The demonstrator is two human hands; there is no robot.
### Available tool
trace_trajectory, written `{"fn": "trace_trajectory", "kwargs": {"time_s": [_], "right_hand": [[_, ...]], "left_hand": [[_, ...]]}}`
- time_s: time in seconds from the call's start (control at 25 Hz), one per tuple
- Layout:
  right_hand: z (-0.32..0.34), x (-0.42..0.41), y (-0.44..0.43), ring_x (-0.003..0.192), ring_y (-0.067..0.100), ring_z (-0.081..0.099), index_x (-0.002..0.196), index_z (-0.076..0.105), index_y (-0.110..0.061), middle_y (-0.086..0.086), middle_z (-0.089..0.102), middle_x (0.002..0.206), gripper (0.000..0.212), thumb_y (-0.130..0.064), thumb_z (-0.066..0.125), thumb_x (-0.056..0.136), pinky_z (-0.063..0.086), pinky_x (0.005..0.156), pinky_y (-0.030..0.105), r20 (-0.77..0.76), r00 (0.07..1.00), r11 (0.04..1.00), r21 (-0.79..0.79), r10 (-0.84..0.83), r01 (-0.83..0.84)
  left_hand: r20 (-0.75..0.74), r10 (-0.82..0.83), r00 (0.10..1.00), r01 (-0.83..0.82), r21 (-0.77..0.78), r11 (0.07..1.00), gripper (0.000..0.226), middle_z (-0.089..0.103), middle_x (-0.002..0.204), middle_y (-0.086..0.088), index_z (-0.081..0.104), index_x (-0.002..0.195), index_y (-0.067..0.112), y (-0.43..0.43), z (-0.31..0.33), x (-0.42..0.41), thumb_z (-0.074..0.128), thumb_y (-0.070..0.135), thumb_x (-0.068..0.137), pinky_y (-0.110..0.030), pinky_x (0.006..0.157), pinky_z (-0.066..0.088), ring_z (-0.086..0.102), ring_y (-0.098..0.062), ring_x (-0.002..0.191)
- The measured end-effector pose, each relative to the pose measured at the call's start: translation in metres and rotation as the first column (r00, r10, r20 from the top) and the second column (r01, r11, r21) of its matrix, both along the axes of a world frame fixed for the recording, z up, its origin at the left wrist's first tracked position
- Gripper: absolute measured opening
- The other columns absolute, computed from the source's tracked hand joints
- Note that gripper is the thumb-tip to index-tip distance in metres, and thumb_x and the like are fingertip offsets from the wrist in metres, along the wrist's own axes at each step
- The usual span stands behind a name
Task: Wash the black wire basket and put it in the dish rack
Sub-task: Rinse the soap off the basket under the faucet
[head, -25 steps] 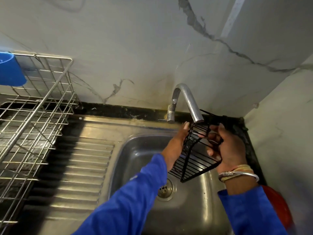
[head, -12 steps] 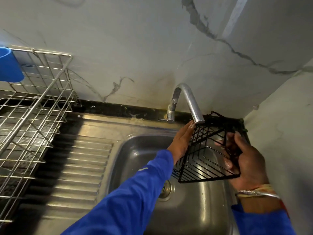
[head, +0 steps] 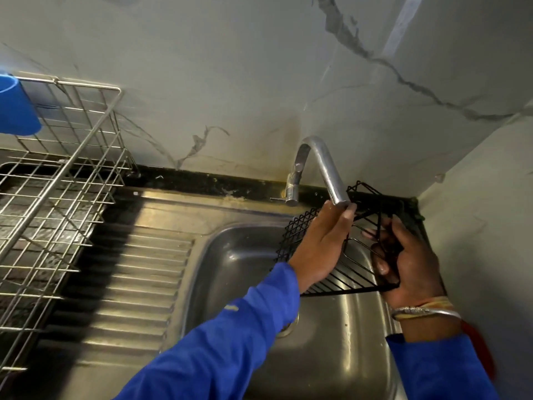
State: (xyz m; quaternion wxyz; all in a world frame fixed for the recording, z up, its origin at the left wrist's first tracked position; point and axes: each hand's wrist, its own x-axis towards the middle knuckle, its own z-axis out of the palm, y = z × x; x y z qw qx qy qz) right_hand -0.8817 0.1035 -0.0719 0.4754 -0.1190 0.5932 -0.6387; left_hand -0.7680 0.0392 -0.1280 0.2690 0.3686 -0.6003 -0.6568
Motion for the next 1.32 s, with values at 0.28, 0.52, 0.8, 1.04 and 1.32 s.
{"fn": "trace_trajectory", "kwargs": {"time_s": [0.28, 0.52, 0.8, 1.04, 1.32], "right_hand": [[0.003, -0.006, -0.008, 0.025, 0.006, 0.033, 0.072, 0.065, -0.019, 0.004, 0.065, 0.061, 0.033, -0.028, 0.048, 0.098, 0.02, 0.027, 0.009, 0.093, 0.984, 0.986, 0.062, 0.149, -0.155], [-0.016, 0.005, -0.023, 0.026, 0.008, 0.034, 0.087, 0.061, -0.012, 0.001, 0.058, 0.05, 0.027, -0.028, 0.045, 0.1, 0.023, 0.028, 0.013, -0.041, 0.973, 0.964, 0.153, 0.226, -0.218], [-0.004, -0.004, -0.008, 0.025, 0.007, 0.038, 0.072, 0.062, -0.017, 0.007, 0.061, 0.064, 0.034, -0.027, 0.043, 0.099, 0.028, 0.029, 0.011, 0.111, 0.988, 0.991, 0.062, 0.111, -0.118], [-0.02, -0.008, -0.023, 0.029, 0.006, 0.032, 0.082, 0.062, -0.018, -0.001, 0.065, 0.065, 0.026, -0.032, 0.046, 0.099, 0.02, 0.03, 0.013, 0.043, 0.993, 0.972, 0.205, 0.11, -0.116], [-0.014, -0.01, -0.027, 0.026, 0.005, 0.031, 0.077, 0.059, -0.019, 0.001, 0.069, 0.065, 0.029, -0.027, 0.044, 0.1, 0.019, 0.027, 0.01, 0.152, 0.988, 0.989, 0.146, 0.013, -0.035]], "left_hand": [[0.159, 0.13, 0.979, -0.151, 0.13, 0.98, 0.072, 0.032, 0.165, -0.002, 0.029, 0.159, 0.033, -0.037, -0.03, 0.02, 0.024, 0.072, 0.099, -0.05, 0.125, 0.018, 0.026, -0.025, 0.153], [0.082, 0.251, 0.965, -0.25, -0.017, 0.968, 0.088, 0.037, 0.16, 0.001, 0.034, 0.153, 0.037, -0.014, -0.022, -0.016, 0.035, 0.09, 0.082, -0.054, 0.122, 0.027, 0.03, -0.022, 0.151], [0.103, 0.2, 0.974, -0.208, 0.073, 0.975, 0.073, 0.028, 0.167, 0.002, 0.026, 0.16, 0.032, -0.025, -0.025, -0.013, 0.031, 0.068, 0.097, -0.052, 0.126, 0.019, 0.023, -0.021, 0.155], [0.002, 0.073, 0.997, -0.073, 0.019, 0.997, 0.059, 0.031, 0.165, 0.001, 0.03, 0.158, 0.035, 0.0, -0.002, -0.004, 0.03, 0.061, 0.105, -0.043, 0.126, 0.014, 0.024, -0.018, 0.154], [0.04, -0.05, 0.998, 0.045, 0.125, 0.991, 0.049, 0.041, 0.155, 0.003, 0.028, 0.159, 0.024, -0.023, 0.02, 0.004, 0.031, 0.037, 0.111, -0.028, 0.116, 0.026, 0.037, -0.011, 0.14]]}}
